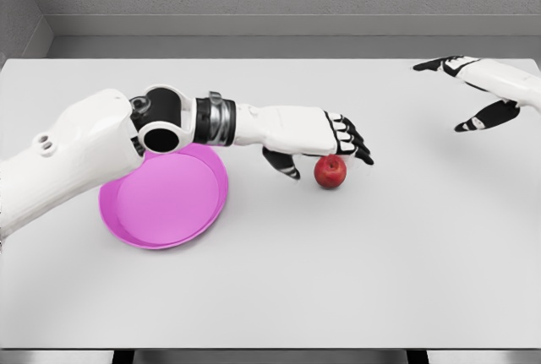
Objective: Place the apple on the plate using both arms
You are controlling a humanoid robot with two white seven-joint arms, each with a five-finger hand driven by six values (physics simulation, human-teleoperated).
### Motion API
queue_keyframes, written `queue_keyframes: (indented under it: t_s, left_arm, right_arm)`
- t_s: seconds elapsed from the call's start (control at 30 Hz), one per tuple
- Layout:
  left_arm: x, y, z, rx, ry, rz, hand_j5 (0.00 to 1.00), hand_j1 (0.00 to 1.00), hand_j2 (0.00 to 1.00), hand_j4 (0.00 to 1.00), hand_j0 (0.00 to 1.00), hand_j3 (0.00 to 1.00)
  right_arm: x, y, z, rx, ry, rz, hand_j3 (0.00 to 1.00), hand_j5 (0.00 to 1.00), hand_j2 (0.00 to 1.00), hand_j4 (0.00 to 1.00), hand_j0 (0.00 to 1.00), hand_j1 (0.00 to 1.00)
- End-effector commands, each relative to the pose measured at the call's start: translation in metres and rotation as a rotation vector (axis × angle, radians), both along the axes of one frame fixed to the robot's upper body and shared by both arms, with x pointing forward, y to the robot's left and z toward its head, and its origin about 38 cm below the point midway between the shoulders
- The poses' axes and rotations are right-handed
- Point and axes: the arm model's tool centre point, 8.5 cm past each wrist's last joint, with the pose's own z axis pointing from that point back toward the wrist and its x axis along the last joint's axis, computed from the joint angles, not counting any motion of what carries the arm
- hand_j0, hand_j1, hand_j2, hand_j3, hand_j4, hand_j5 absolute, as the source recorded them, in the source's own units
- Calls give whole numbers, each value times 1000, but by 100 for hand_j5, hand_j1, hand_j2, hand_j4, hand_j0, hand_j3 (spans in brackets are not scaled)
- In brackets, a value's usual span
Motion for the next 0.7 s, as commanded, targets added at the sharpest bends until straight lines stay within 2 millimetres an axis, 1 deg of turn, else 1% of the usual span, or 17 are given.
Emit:
queue_keyframes:
  t_s: [0.0,0.17,0.23,0.3,0.37,0.43,0.5,0.6,0.67]
  left_arm:
    - [12,0,-8,13,21,53,98,98,98,98,98,98]
    - [10,0,-14,30,27,48,98,98,98,98,98,98]
    - [7,-7,-14,25,30,34,98,98,98,98,98,98]
    - [6,-10,-16,25,33,29,97,97,97,97,97,97]
    - [4,-11,-20,37,36,23,96,96,96,96,96,96]
    - [3,-13,-22,50,24,17,94,94,94,94,94,94]
    - [5,-17,-24,53,28,20,94,94,94,94,94,94]
    - [10,-19,-35,86,27,35,94,94,94,94,94,94]
    - [12,-17,-37,92,28,43,94,94,94,94,94,94]
  right_arm:
    - [-2,-11,2,-9,6,-23,100,100,100,100,100,100]
    - [0,-12,6,-24,-2,-26,100,100,100,100,100,100]
    - [-1,-11,3,-25,2,-24,100,100,100,100,100,100]
    - [-2,-9,-3,-24,13,-21,100,100,100,100,100,100]
    - [1,-4,3,-23,-2,-11,100,100,100,100,100,100]
    - [2,1,3,-16,-7,0,100,100,100,100,100,100]
    - [2,0,3,-17,-7,-1,100,100,100,100,100,100]
    - [1,3,5,-18,-12,7,100,100,100,100,100,100]
    - [1,2,5,-19,-13,6,100,100,100,100,100,100]
